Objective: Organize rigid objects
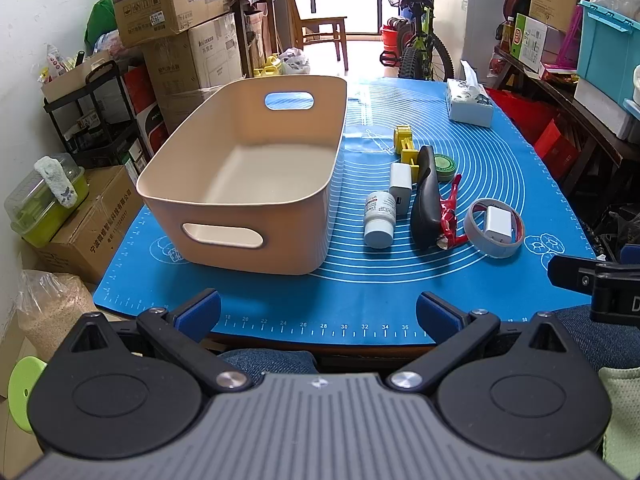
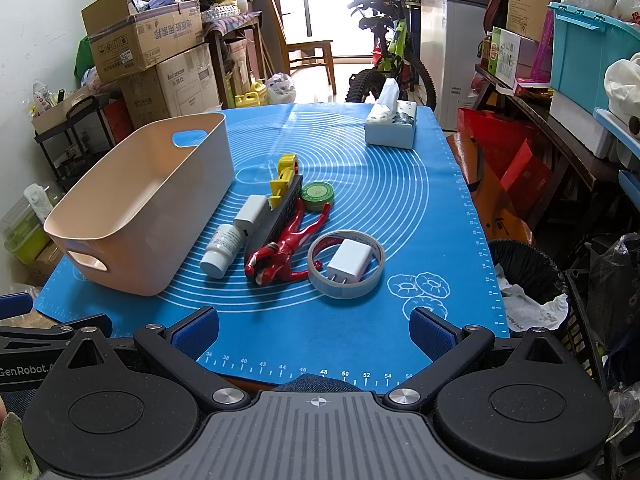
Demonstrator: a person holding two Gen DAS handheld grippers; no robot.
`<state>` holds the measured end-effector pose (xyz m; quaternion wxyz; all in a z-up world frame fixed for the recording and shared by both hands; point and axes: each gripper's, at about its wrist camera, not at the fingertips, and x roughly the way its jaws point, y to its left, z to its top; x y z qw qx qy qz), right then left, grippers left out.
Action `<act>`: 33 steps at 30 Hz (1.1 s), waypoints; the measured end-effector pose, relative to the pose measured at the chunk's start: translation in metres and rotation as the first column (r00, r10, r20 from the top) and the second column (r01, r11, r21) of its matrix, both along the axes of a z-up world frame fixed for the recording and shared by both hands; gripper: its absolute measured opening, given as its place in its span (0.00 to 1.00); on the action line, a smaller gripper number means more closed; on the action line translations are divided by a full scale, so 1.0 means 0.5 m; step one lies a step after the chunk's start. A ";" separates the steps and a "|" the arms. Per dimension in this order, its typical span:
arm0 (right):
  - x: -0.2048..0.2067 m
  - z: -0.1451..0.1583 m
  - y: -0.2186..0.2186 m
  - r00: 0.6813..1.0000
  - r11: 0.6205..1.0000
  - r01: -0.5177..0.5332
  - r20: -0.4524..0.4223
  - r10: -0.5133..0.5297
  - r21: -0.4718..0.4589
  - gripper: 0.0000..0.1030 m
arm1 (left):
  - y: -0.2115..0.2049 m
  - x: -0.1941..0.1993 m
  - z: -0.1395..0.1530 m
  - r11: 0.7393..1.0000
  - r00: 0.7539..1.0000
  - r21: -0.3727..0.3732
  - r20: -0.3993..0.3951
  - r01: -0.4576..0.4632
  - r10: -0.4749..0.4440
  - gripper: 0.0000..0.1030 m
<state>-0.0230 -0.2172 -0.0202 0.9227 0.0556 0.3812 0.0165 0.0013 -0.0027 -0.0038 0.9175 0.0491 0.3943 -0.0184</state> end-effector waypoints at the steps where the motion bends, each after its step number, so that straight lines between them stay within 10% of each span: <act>1: 0.000 0.000 0.000 1.000 1.000 0.000 0.000 0.000 0.000 0.98 | 0.000 0.000 -0.001 1.000 1.000 0.000 0.000 0.000 0.000 1.00; 33: 0.008 0.003 0.001 1.000 1.000 0.006 -0.017 -0.007 -0.003 0.98 | 0.007 0.000 0.013 1.000 1.000 0.023 0.007 -0.007 0.007 0.99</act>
